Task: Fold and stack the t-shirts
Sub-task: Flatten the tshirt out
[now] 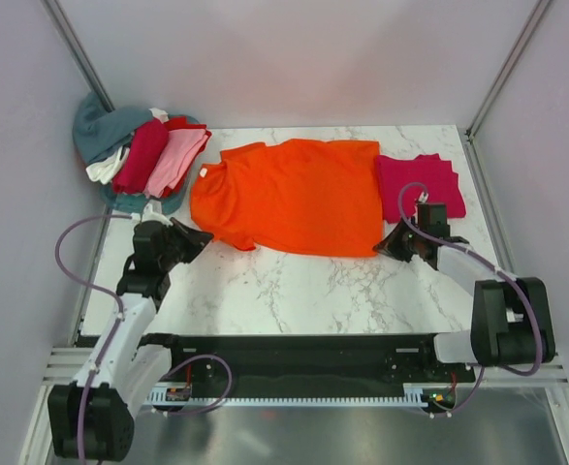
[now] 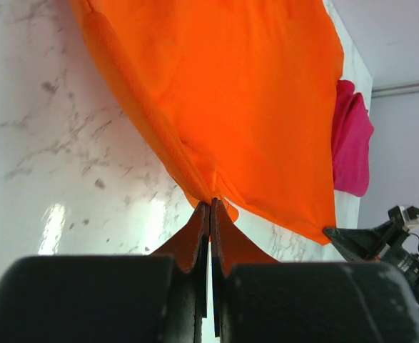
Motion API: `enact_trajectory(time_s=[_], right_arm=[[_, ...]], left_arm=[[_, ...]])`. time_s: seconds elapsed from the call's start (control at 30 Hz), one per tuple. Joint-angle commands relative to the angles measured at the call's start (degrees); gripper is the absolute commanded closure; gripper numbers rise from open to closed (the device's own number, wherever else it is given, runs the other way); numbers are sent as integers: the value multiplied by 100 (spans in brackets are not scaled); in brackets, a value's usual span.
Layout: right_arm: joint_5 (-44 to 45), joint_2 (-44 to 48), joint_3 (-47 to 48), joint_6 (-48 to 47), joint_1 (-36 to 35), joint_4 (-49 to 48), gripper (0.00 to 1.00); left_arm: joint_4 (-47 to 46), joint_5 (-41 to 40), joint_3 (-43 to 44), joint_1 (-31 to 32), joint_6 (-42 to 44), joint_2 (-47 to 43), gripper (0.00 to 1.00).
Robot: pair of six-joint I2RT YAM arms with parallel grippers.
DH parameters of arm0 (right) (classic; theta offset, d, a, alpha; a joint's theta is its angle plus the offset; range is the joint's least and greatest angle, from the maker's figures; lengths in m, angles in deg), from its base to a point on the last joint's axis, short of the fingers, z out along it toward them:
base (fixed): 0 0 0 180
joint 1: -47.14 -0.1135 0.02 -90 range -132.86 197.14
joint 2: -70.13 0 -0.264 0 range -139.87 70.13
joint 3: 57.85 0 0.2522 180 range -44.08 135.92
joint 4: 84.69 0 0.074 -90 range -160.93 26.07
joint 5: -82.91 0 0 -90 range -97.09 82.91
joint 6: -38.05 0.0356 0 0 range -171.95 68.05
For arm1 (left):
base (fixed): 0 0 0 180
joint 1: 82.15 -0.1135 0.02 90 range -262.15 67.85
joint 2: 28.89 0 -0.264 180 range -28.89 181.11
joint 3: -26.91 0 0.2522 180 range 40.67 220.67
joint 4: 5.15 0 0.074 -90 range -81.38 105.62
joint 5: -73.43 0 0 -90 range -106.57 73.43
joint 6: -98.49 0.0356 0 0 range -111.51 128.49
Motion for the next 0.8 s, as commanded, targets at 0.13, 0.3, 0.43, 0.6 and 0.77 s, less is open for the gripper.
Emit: enact_trajectory(time_s=[0.13,0.3,0.43,0.6,0.77], right_arm=[[547,1465,-739,-385,20,678,100],[899,1828,-783,-543,20,1136,100],[856,2082,-757,-578,20,1374,100],[751,2171,-494,-552,20,1383,100],[610,2004,60,-569,20,1488,100]], left_arm=[[1351,-502,-813,12,-581,-2053,98],[1572,-274,-1174,12,-872,-2461,98],[1590,-159,-1105,12,-837,-2330,98],[1598,-395,-639,12,-679,-1953,98],[1598,-396,205,12,-380,-1398,98]])
